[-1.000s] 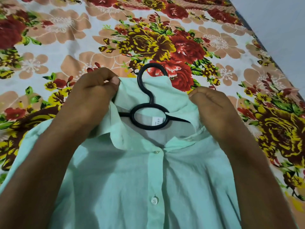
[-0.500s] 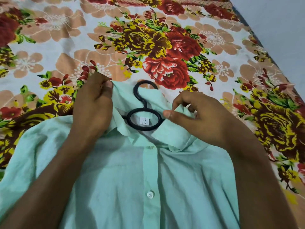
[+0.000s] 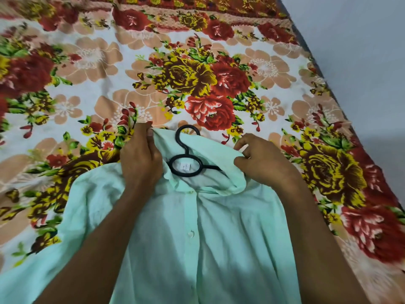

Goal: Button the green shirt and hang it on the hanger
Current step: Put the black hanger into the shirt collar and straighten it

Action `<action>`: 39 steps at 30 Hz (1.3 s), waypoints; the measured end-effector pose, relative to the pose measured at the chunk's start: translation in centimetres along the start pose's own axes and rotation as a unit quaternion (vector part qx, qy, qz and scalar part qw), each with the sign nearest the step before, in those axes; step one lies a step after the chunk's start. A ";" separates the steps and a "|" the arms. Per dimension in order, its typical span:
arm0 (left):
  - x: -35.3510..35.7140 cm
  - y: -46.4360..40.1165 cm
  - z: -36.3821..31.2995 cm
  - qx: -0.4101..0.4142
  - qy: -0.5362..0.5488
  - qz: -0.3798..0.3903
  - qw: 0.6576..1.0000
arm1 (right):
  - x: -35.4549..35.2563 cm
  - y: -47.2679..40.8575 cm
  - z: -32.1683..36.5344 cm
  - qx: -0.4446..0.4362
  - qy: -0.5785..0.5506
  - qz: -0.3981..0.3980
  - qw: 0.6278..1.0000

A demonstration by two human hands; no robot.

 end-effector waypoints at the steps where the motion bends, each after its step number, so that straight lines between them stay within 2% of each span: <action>1: -0.1 0.0 0.0 -0.004 -0.003 -0.001 1.000 | 0.0 0.2 -0.1 0.019 -0.055 0.017 0.998; 3: -0.2 0.0 0.0 -0.012 -0.002 -0.003 1.000 | 0.0 0.7 -0.5 0.050 -0.133 0.050 0.989; 5: -0.2 0.0 0.2 -0.023 0.002 -0.004 1.000 | -0.4 0.5 -1.1 0.046 -0.073 0.043 0.995; 7: -0.3 0.1 0.5 -0.032 0.007 -0.006 0.999 | -1.1 -0.2 -1.7 0.040 0.014 -0.001 0.999; 8: -0.4 0.1 0.5 -0.032 0.011 -0.008 0.999 | -1.0 -0.4 -2.0 0.041 0.018 -0.010 0.999; 10: -0.5 0.2 0.4 -0.034 0.020 -0.007 0.999 | -0.4 -0.7 -2.6 0.052 -0.043 -0.006 0.998; 13: -1.3 0.4 0.2 -0.045 0.034 -0.014 0.998 | -0.7 -0.3 -3.4 0.054 -0.080 -0.071 0.993; 17: -3.6 1.1 -0.1 -0.064 0.049 -0.063 0.995 | -0.5 0.8 -2.0 -0.010 0.077 -0.110 0.991; 19: -4.7 1.0 -0.8 -0.070 0.053 -0.080 0.993 | -1.9 2.0 -0.1 -0.080 0.068 -0.174 0.979; 20: -5.3 0.8 -1.3 -0.067 0.053 -0.084 0.993 | -2.8 2.9 1.1 -0.120 0.004 -0.199 0.973; 22: -6.4 0.4 -1.7 -0.064 0.047 -0.095 0.992 | -3.1 4.3 3.0 -0.174 -0.127 -0.162 0.963; 23: -6.9 0.3 -1.8 -0.066 0.045 -0.100 0.992 | -2.6 4.9 3.8 -0.188 -0.141 -0.123 0.964; 26: -8.1 0.4 -1.8 -0.081 0.042 -0.111 0.990 | -0.8 5.7 4.1 -0.181 0.010 -0.061 0.981; 27: -8.4 0.5 -1.9 -0.084 0.042 -0.113 0.989 | -0.6 5.8 3.7 -0.166 0.003 -0.048 0.985; 29: -9.0 0.8 -2.0 -0.089 0.048 -0.114 0.988 | -0.7 5.8 2.5 -0.123 -0.114 -0.023 0.986; 32: -9.8 1.2 -2.0 -0.086 0.073 -0.117 0.987 | -0.2 5.7 0.8 -0.034 -0.257 0.033 0.965; 34: -10.1 1.4 -2.1 -0.085 0.083 -0.122 0.985 | -0.9 5.6 0.4 -0.011 -0.321 0.024 0.947; 37: -10.5 1.9 -2.4 -0.086 0.084 -0.117 0.986 | -2.5 5.7 0.8 -0.024 -0.384 -0.037 0.922; 39: -10.1 2.1 -2.6 -0.080 0.103 -0.086 0.988 | -2.6 5.9 1.1 -0.025 -0.459 -0.033 0.888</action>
Point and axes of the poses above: each hand's wrist, its own y-axis away from the middle knuckle, its own x-axis out of the palm, z = x × y, the point moved 10 cm from there along -y, towards the middle knuckle, and after that the axes turned 4 degrees about -y, right-handed, at the moved point
